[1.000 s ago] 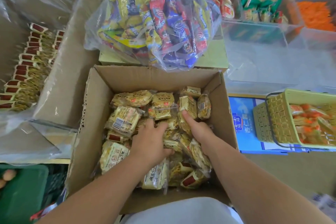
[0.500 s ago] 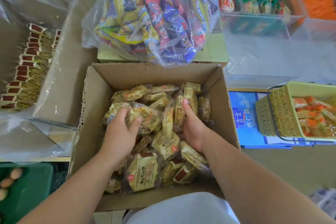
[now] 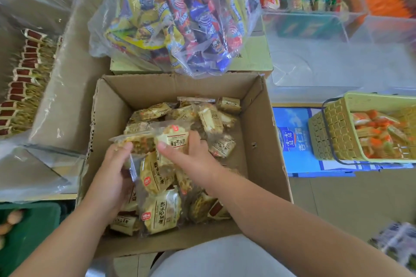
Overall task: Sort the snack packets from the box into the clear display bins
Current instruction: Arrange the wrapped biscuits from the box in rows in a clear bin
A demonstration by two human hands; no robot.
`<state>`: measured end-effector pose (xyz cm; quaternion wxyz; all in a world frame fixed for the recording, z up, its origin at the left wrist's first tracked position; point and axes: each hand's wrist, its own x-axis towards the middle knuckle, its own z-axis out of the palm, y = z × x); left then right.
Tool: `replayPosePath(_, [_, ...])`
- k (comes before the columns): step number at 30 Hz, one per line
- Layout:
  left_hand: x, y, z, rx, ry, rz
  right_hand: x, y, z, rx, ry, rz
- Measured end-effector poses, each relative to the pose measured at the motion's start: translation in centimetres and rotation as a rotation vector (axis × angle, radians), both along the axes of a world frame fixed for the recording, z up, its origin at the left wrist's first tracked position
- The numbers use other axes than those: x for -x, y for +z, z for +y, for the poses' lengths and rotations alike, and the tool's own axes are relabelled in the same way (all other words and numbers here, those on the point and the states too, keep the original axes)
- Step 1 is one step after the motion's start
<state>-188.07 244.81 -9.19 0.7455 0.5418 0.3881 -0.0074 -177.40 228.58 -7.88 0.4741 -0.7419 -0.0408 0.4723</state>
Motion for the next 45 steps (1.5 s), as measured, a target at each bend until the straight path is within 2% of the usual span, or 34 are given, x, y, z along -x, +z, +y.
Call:
replayPosePath(3, [1.7,0.8,0.4,-0.006,-0.025,-0.081,1.6,0.9,0.4,-0.063,0.063,-0.101])
replayPosePath(7, [2.8,1.0,0.0,0.006,-0.001,-0.169,4.1,1.6,2.2,-0.053,0.202,-0.33])
replayPosePath(12, [2.6,1.5,-0.1,-0.112,-0.084,-0.183,3.7,1.7,2.7,-0.031,0.243,-0.355])
replayPosePath(14, [2.5,1.4,0.1,-0.129,-0.152,-0.184,3.0,1.5,2.2,-0.038,0.249,-0.337])
replayPosePath(17, [2.2,1.4,0.1,-0.118,-0.261,-0.174,1.8,1.2,0.4,-0.056,0.16,-0.204])
replayPosePath(24, [0.1,1.8,-2.0,-0.319,-0.383,0.002,0.4,0.9,-5.1,-0.034,-0.113,0.016])
replayPosePath(26, [-0.5,1.9,-2.8,-0.353,-0.379,-0.011,0.1,1.2,-6.7,-0.026,-0.157,0.03])
replayPosePath(33, [-2.4,3.3,-5.5,-0.176,-0.114,-0.121,-1.3,3.1,-11.7,-0.09,-0.174,-0.032])
replayPosePath(38, [-4.1,5.5,-7.6,-0.157,0.042,-0.201,-3.4,4.5,-14.4,-0.182,-0.205,-0.07])
replayPosePath(42, [-5.9,7.6,-10.3,-0.177,0.166,-0.294,-6.2,5.7,-16.3,-0.286,-0.224,0.039])
replayPosePath(45, [-7.4,9.2,-13.1,-0.121,0.305,-0.354,-8.1,5.8,-18.1,-0.385,-0.17,0.211])
